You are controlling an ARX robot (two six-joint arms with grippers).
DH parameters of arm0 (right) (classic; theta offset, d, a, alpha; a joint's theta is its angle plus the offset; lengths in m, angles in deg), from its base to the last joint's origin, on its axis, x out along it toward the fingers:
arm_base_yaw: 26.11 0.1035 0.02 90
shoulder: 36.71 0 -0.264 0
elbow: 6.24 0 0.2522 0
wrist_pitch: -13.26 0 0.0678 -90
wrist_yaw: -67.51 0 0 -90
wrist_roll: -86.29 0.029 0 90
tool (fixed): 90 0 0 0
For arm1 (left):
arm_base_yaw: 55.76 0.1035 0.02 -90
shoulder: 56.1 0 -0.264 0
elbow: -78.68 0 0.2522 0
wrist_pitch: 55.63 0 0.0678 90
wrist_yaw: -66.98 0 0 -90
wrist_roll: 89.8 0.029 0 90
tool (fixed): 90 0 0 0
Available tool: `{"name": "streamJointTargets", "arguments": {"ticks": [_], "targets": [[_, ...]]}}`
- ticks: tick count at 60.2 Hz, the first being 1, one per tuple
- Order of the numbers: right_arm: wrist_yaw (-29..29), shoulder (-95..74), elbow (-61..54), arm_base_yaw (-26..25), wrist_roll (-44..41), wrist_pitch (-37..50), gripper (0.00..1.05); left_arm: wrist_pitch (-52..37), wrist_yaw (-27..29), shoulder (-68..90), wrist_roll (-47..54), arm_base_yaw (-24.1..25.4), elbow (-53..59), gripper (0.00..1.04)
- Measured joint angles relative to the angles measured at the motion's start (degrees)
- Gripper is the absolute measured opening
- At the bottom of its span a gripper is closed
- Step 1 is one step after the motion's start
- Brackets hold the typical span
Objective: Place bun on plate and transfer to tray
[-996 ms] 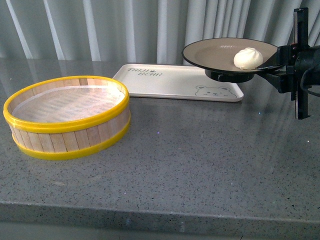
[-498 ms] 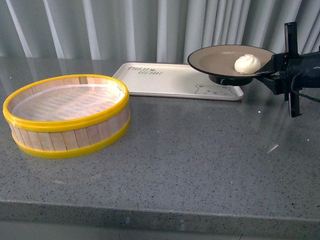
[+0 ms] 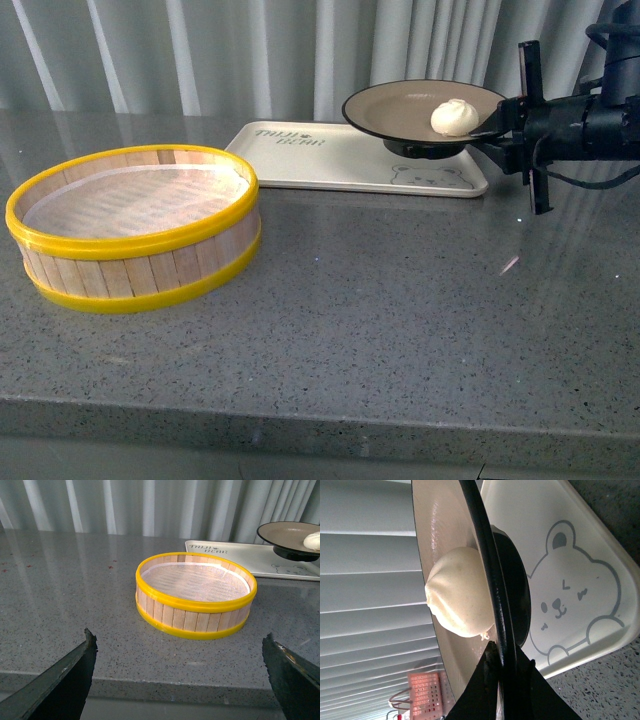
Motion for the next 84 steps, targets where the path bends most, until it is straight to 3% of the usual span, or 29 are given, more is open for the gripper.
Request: {"name": "streamJointTargets", "arguments": {"ticks": [43,77,84], "targets": [[-0.2,-4.5,3.2,2.1,-0.5,-0.8,0.04,0.0,0.0,0.0,0.0,0.0,0.0,0.98],[0.1,1.5,-2.2,1.7,-0.6,1.4,0.95,0.0,0.0,0.0,0.0,0.0,0.0,0.98],[0.1,5.2,-6.3,2.0,-0.6,3.2,0.96,0.0,0.0,0.0,0.0,0.0,0.0,0.98]]}}
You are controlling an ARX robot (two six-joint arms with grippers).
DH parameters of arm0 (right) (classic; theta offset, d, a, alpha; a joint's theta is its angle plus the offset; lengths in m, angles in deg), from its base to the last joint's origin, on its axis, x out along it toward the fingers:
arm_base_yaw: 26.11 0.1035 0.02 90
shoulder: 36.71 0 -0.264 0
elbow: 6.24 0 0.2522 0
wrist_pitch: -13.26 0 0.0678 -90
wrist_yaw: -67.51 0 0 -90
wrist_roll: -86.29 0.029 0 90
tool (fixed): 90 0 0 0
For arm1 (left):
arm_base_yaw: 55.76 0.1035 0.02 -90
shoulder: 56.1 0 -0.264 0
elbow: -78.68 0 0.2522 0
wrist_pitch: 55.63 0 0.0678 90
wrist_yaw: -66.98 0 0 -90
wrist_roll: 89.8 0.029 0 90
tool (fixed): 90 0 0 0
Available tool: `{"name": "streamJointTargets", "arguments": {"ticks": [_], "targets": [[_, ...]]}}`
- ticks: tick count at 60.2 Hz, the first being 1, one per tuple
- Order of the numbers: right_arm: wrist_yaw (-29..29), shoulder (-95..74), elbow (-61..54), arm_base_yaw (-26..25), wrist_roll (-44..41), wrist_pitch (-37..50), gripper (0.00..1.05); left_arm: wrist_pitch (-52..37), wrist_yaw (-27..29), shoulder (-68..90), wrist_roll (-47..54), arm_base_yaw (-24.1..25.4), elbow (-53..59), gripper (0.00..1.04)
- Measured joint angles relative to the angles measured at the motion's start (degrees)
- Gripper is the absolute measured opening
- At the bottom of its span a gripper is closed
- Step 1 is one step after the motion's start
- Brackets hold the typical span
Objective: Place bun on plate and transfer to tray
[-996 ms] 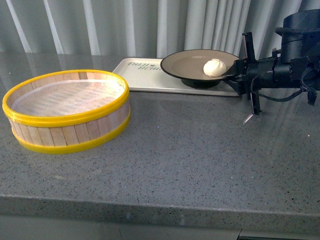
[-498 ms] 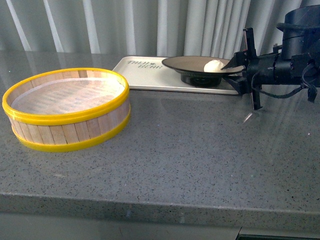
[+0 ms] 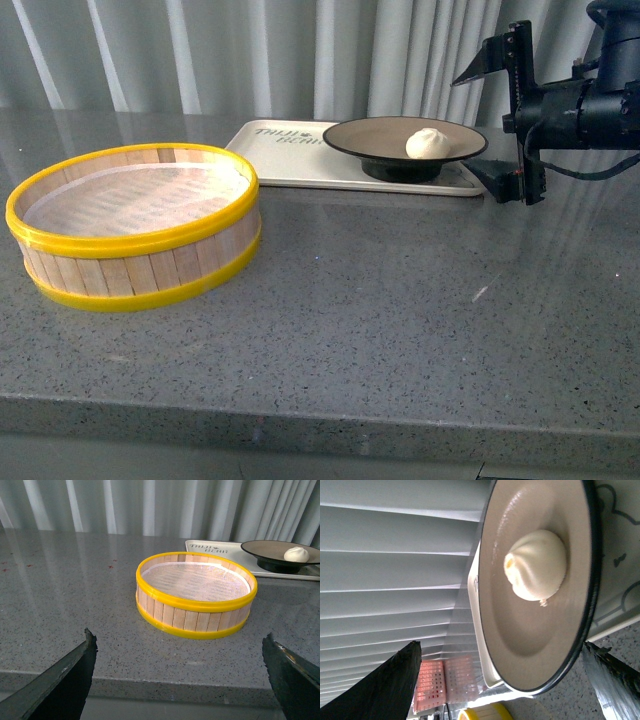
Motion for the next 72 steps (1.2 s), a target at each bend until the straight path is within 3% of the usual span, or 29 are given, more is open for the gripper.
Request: {"name": "streamJointTargets", "arguments": {"ticks": [23,30,37,44,50,57,63,72], "targets": [[-0.8,19.5,-22.4,0.8,-3.7,4.0,0.96,0.0,0.0,0.0,0.0,0.0,0.0,0.98],[-3.5,26.8,-31.6,-0.4,-6.7,3.4,0.96,0.0,0.0,0.0,0.0,0.0,0.0,0.98],[-9.9,37.1,-40.0,-1.5,-13.9,-0.4,0.96,0.0,0.0,0.0,0.0,0.0,0.0,0.98],[-11.4,40.9,-42.1,-1.6,-18.6,0.2,0.95,0.0,0.0,0.0,0.0,0.0,0.0,0.98],[-24.9,40.9,-49.3,-0.6,-37.7,17.7,0.79,0.0,0.0,0.0,0.0,0.0,0.0,0.98],[-27.1,44.7,-57.5,-0.9,-62.1,26.1,0.57,0.0,0.1,0.0,0.0,0.0,0.0,0.98],[-24.7,48.7,-62.2,-2.8,-70.4,27.3,0.39,0.0,0.0,0.0,0.0,0.0,0.0,0.98],[-24.7,53.8,-68.4,-3.6,-74.4,27.6,0.13,0.0,0.0,0.0,0.0,0.0,0.0,0.98]]}}
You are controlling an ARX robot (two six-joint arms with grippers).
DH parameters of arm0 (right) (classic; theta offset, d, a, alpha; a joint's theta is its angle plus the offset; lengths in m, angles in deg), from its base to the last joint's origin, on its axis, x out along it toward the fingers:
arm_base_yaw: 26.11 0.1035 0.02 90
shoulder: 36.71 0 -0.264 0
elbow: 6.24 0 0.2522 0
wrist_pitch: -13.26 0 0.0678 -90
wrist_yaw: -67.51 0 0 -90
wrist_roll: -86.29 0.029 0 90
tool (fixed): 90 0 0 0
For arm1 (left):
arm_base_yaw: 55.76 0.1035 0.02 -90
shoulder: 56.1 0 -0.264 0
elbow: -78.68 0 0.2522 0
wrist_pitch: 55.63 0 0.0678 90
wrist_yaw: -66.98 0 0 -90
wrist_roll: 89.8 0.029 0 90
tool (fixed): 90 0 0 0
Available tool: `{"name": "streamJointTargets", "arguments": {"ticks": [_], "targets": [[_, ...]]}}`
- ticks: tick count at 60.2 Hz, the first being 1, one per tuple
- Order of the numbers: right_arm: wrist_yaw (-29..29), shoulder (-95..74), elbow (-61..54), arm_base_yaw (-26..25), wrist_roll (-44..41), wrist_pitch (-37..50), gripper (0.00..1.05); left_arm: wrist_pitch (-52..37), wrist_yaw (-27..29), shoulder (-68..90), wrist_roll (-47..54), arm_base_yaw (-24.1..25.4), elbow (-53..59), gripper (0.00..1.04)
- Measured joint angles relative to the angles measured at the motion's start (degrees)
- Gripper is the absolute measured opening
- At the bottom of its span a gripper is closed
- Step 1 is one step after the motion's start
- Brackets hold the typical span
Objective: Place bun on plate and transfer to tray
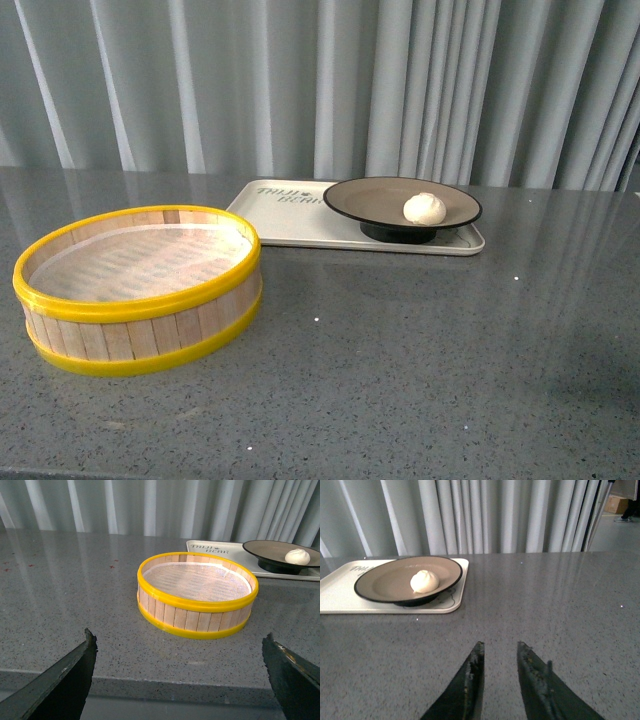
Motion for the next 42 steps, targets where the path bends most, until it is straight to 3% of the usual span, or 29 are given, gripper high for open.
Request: {"name": "streamJointTargets", "arguments": {"ticks": [5,30,35,42], "targets": [[0.1,2.9,-2.7,0.0,-0.9,0.0,0.01,0.0,0.0,0.0,0.0,0.0,0.0,0.98],[0.1,19.8,-12.6,0.0,-1.3,-7.1,0.02,0.0,0.0,0.0,0.0,0.0,0.0,0.98],[0.0,20.3,-14.7,0.0,-1.3,-4.6,0.02,0.0,0.0,0.0,0.0,0.0,0.0,0.98],[0.1,25.9,-16.7,0.0,-1.3,-9.4,0.02,0.0,0.0,0.0,0.0,0.0,0.0,0.98]]}}
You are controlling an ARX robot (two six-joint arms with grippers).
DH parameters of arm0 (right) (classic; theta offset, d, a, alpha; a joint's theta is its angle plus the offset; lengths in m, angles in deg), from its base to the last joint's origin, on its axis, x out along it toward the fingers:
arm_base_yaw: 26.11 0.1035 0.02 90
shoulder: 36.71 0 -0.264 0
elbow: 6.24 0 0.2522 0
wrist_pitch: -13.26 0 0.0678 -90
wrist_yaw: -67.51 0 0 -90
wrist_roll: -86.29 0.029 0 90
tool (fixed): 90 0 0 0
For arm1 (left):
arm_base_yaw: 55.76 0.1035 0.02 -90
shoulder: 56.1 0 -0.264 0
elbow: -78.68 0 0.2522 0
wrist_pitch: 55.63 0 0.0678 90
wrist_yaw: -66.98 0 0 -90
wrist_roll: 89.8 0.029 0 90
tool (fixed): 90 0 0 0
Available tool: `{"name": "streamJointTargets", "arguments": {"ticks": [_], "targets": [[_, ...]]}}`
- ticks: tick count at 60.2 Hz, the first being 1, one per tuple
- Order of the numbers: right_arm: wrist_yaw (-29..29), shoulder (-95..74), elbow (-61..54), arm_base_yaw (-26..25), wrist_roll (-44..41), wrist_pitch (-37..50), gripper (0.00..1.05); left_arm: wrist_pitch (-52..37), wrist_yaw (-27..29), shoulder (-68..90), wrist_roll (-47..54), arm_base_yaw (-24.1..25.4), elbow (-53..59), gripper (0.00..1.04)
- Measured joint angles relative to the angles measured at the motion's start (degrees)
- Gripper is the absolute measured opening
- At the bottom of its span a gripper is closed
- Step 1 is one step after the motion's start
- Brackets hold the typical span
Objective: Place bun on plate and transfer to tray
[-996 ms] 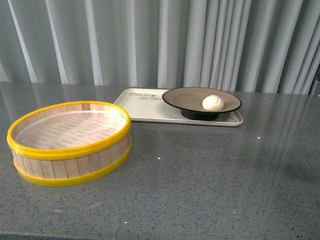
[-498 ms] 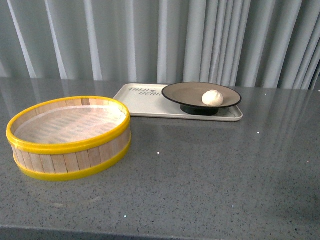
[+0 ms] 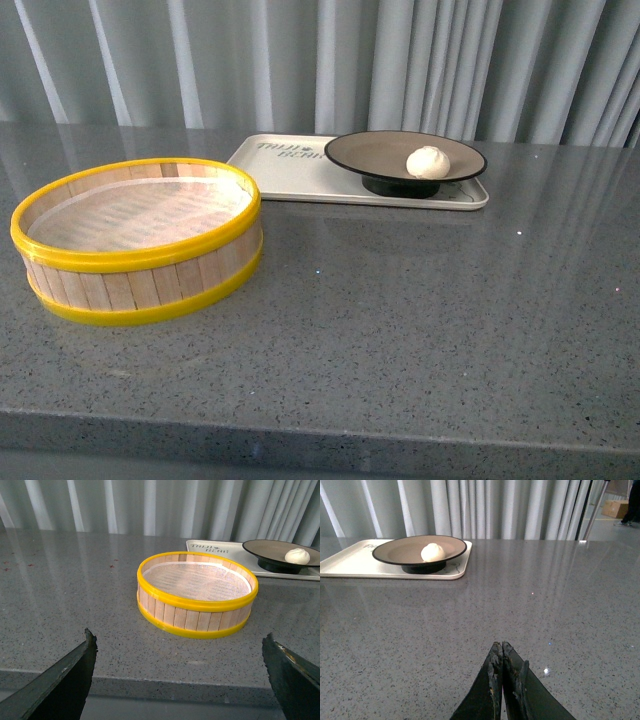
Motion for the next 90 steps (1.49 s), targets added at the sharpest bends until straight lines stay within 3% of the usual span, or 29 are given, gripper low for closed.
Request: {"name": "streamJointTargets", "arguments": {"ticks": [33,61,67,78,90], "targets": [[0.0,26.2,-0.8,0.0,-0.1,-23.8,0.02,0.0,0.0,0.0,0.0,0.0,0.0,0.98],[0.0,36.3,-0.8,0.0,-0.1,-33.9,0.02,0.0,0.0,0.0,0.0,0.0,0.0,0.98],[0.1,43.5,-0.7,0.0,-0.1,-43.1,0.02,0.0,0.0,0.0,0.0,0.0,0.0,0.98],[0.1,45.7,-0.7,0.0,-0.1,-43.7,0.02,0.0,0.0,0.0,0.0,0.0,0.0,0.98],[0.1,45.7,-0.7,0.0,-0.2,-43.7,0.37,0.0,0.0,0.0,0.0,0.0,0.0,0.98]]}}
